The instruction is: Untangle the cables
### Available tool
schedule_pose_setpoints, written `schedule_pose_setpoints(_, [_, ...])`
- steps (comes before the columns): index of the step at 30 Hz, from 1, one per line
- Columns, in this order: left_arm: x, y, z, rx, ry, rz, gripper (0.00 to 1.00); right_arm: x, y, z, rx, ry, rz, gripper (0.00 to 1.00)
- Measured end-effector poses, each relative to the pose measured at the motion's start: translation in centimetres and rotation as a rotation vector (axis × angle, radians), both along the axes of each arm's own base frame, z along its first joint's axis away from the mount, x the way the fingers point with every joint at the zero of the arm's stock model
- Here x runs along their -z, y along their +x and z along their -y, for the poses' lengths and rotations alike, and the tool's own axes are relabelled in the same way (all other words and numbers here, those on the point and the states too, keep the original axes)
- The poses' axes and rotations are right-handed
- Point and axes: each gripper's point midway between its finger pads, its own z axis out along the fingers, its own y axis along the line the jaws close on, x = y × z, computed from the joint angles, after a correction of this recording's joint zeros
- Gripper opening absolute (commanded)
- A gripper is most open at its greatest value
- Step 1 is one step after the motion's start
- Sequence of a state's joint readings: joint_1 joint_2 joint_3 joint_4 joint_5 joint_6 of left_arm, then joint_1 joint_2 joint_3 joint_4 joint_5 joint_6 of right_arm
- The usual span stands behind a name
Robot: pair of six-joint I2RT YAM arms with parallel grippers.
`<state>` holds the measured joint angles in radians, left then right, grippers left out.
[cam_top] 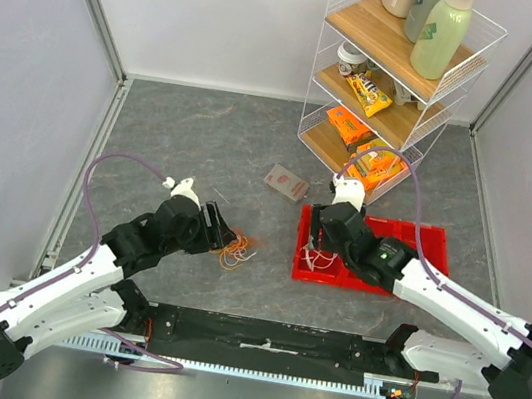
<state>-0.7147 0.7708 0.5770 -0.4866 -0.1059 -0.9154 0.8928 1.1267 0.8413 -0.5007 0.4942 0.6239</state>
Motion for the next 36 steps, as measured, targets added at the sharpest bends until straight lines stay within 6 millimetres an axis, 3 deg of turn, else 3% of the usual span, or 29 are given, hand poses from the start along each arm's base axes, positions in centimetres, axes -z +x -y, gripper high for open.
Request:
schedule_pose_setpoints(3, [1.2,-0.1,-0.4,-0.024,0.010,-0.017,0.67,-1.2,-0.6,-1.6,-0.062,0.032,0.022,0.77])
schedule_pose_setpoints(7, [2.5,-0.5,-0.9,-0.039,0.022,-0.043,0.66,-0.3,-1.3,-2.8,-0.120,-0.006,0.005,0.67])
schedule_pose_setpoints(11, [2.3,-0.5,-0.7,-0.033,0.011,-0.038,0.66,0.5,-1.9,-3.0,-0.154,-0.005,-0.022,0.62])
schedule_pose_setpoints(18, [1.3,-0.2,-0.4,-0.031,-0.023,0.001,0.66,2.6,-6.3,-4.3,-0.343,0.143,-0.124,0.60])
schedule_pose_setpoints(22, [0.8,-0.2,0.0,-0.015,-0.050,0.012,0.66,3.0,-6.6,-5.3,-0.392,0.157,-0.135,0.40])
schedule_pose_setpoints(27, [0.8,-0.4,0.2,-0.003,-0.054,0.011,0.66,4.8,-6.1,-5.3,-0.385,0.097,-0.158,0.27])
schedule_pose_setpoints(32, [0.1,-0.6,0.0,-0.001,-0.068,0.033,0.66,5.2,-5.9,-5.0,-0.377,0.074,-0.157,0.00])
schedule_pose_setpoints(36, [-0.6,-0.6,-0.3,-0.007,-0.080,0.062,0.66,4.5,-5.5,-4.8,-0.353,0.083,-0.128,0.00])
